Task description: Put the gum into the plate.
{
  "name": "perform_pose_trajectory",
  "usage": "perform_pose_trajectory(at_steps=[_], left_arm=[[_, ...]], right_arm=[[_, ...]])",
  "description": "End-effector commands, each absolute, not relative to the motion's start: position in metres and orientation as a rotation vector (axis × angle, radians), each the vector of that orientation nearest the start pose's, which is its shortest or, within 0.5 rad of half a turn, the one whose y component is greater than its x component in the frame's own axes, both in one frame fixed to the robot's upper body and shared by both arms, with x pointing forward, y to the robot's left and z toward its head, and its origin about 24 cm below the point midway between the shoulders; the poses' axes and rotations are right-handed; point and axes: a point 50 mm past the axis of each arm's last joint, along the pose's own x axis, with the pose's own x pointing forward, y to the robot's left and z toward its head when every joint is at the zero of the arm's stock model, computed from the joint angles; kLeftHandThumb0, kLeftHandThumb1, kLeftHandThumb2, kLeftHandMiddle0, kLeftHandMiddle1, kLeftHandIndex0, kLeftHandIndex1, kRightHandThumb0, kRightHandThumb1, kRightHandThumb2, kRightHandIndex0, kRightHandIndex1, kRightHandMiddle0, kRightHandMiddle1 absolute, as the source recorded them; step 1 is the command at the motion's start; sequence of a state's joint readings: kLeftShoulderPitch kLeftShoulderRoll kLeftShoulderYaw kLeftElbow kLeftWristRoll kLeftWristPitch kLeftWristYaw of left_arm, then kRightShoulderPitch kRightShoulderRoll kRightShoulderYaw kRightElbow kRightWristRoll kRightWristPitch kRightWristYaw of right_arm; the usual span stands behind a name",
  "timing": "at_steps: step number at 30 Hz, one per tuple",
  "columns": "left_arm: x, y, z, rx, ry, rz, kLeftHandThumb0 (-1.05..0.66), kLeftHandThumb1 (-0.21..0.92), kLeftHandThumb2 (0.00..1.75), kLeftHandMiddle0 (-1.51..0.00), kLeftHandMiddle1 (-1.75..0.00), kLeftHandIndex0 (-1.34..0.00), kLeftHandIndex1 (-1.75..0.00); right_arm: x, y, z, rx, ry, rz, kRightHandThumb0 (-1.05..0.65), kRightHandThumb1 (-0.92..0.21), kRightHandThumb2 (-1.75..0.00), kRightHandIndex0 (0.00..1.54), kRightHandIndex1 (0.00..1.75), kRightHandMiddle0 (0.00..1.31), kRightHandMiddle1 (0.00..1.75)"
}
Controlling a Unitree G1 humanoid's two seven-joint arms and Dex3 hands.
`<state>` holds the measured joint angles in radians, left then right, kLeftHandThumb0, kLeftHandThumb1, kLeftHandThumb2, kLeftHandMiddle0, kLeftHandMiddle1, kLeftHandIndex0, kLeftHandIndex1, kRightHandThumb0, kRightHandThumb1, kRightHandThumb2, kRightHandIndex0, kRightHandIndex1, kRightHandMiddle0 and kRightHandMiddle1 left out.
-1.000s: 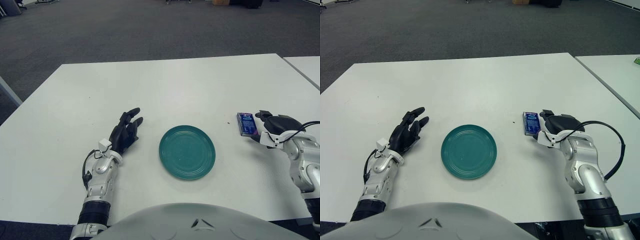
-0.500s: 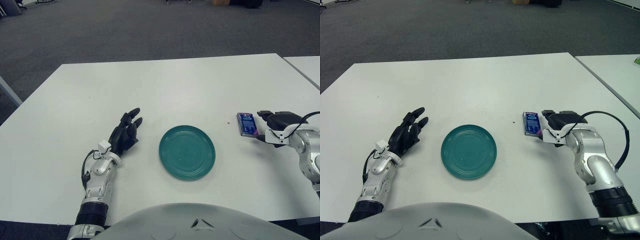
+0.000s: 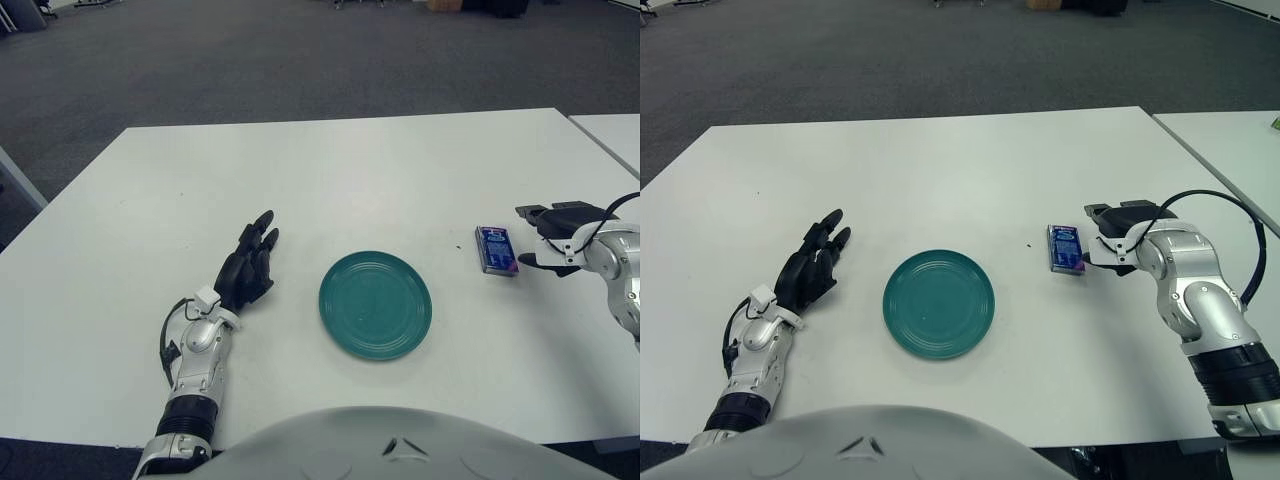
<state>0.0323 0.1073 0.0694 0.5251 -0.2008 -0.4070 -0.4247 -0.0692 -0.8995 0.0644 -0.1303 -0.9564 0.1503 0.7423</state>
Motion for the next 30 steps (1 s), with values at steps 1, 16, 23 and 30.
perform_pose_trajectory(at_steps=[1,16,23,30], left_arm=[[0.204,0.187,-0.063,-0.116,0.226,-0.238,-1.03,0.92,0.80,-0.08,-0.08,0.00,-0.25],[0.205,0.191,-0.066,-0.141,0.106,-0.274,-1.05,0.92,0.70,-0.08,-0.03,0.00,-0.21],[0.206,0.194,-0.066,-0.132,0.109,-0.302,-1.05,0.92,0.69,-0.07,-0.02,0.00,-0.18],[0.208,0.204,-0.071,-0.102,0.178,-0.287,-1.05,0.92,0.72,-0.09,-0.02,0.00,-0.18]], right_arm=[[0.259,-0.279,0.129,-1.805,0.546,0.397,-1.05,-0.92,-0.88,0.00,0.00,0.00,0.00],[0.265,-0.276,0.139,-1.805,0.549,0.387,-1.05,-0.92,-0.87,0.00,0.00,0.00,0.00],[0.267,-0.269,0.132,-1.797,0.546,0.401,-1.05,-0.92,-0.86,0.00,0.00,0.00,0.00],[0.268,-0.267,0.118,-1.786,0.543,0.415,-1.05,-0.92,-0.87,0.00,0.00,0.00,0.00]])
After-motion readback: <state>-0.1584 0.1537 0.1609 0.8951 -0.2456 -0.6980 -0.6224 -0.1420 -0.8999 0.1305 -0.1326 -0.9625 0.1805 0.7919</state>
